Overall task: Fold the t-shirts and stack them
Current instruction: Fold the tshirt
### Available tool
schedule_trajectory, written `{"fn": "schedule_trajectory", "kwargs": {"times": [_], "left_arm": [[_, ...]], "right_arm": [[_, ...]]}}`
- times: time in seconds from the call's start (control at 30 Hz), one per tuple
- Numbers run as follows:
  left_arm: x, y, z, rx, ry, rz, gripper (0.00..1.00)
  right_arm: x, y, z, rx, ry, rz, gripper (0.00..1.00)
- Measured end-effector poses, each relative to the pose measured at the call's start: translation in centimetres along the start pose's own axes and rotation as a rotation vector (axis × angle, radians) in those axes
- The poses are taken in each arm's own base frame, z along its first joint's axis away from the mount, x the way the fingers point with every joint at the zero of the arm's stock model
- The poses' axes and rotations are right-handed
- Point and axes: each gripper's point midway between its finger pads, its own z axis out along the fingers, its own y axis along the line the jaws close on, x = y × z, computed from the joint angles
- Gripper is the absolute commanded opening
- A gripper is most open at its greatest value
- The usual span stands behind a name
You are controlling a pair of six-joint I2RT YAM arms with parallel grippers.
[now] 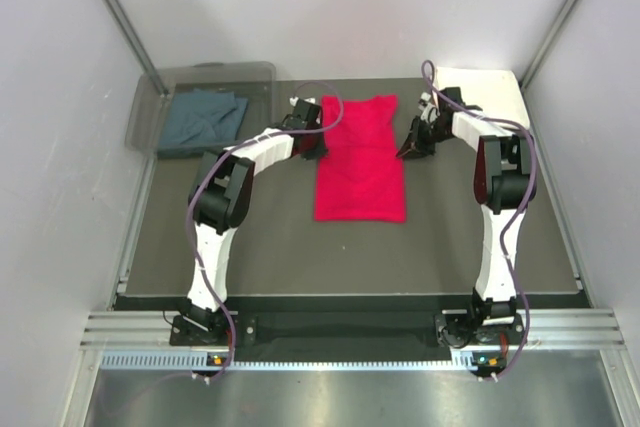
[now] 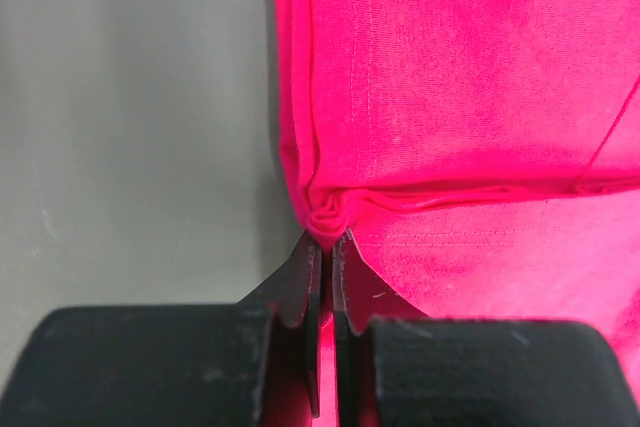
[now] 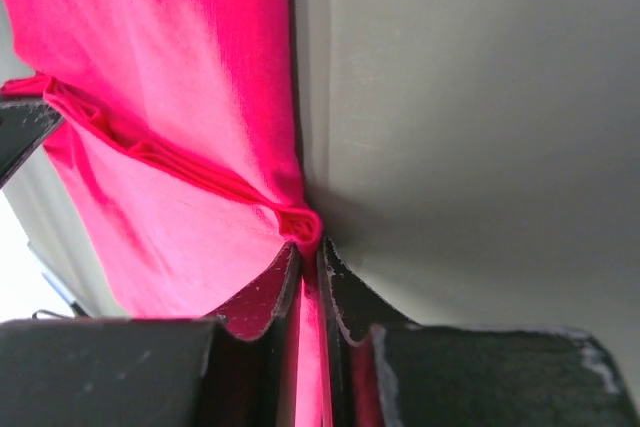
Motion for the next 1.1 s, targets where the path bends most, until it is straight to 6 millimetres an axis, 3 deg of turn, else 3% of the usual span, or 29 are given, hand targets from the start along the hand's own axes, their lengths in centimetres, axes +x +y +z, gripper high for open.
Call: {"fn": "schedule_trajectory", "kwargs": {"times": [0.03, 0.07, 0.1, 0.13, 0.17, 0.27, 0.37, 0.5, 0.53, 0.6, 0.73, 0.83, 1.0, 1.1], "left_arm": [[-0.1, 0.0, 0.1, -0.003, -0.001, 0.003, 0.00], [-0.2, 0.0, 0.2, -0.006, 0.001, 0.010, 0.07], [-0.3, 0.0, 0.2, -0.010, 0.002, 0.018, 0.18], [-0.3, 0.1, 0.1, -0.014, 0.003, 0.027, 0.27], [-0.3, 0.2, 0.1, -0.021, 0.003, 0.034, 0.46], [-1.0, 0.2, -0.4, -0.031, -0.013, 0.047, 0.58], [-1.2, 0.4, -1.2, -0.041, -0.007, 0.045, 0.58], [-1.5, 0.0, -3.4, -0.023, -0.006, 0.039, 0.57], [-1.5, -0.2, -4.1, -0.014, -0.009, 0.038, 0.57], [-1.7, -0.9, -5.9, 0.018, -0.017, 0.030, 0.56], [-1.4, -2.1, -9.0, 0.079, -0.020, 0.008, 0.55], [-0.3, -2.5, -10.6, 0.113, -0.003, -0.005, 0.54], [1.9, -2.2, -11.8, 0.130, 0.040, -0.019, 0.54], [3.5, -1.8, -12.1, 0.135, 0.074, -0.026, 0.54]], "right_arm": [[-0.1, -0.1, 0.0, 0.008, -0.003, 0.003, 0.13], [-0.2, -0.2, 0.0, 0.016, -0.006, 0.008, 0.15], [-0.2, -0.2, -0.1, 0.023, -0.008, 0.010, 0.19], [-0.4, -0.2, -0.1, 0.029, -0.012, 0.012, 0.28], [-0.7, -0.1, -0.2, 0.036, -0.019, 0.012, 0.35], [-2.5, 0.0, -0.9, 0.074, -0.069, -0.013, 0.45], [-4.6, 0.7, -1.8, 0.084, -0.123, -0.039, 0.46], [-7.6, 3.7, -3.1, 0.021, -0.204, -0.074, 0.34], [-8.2, 4.6, -3.2, -0.009, -0.223, -0.082, 0.24], [-9.2, 6.5, -3.3, -0.072, -0.248, -0.089, 0.13], [-9.3, 8.2, -1.3, -0.156, -0.244, -0.083, 0.08], [-9.1, 8.2, 1.2, -0.207, -0.222, -0.042, 0.07], [-8.5, 5.9, 5.5, -0.224, -0.175, 0.031, 0.06], [-8.8, 5.3, 6.3, -0.260, -0.163, 0.058, 0.07]]}}
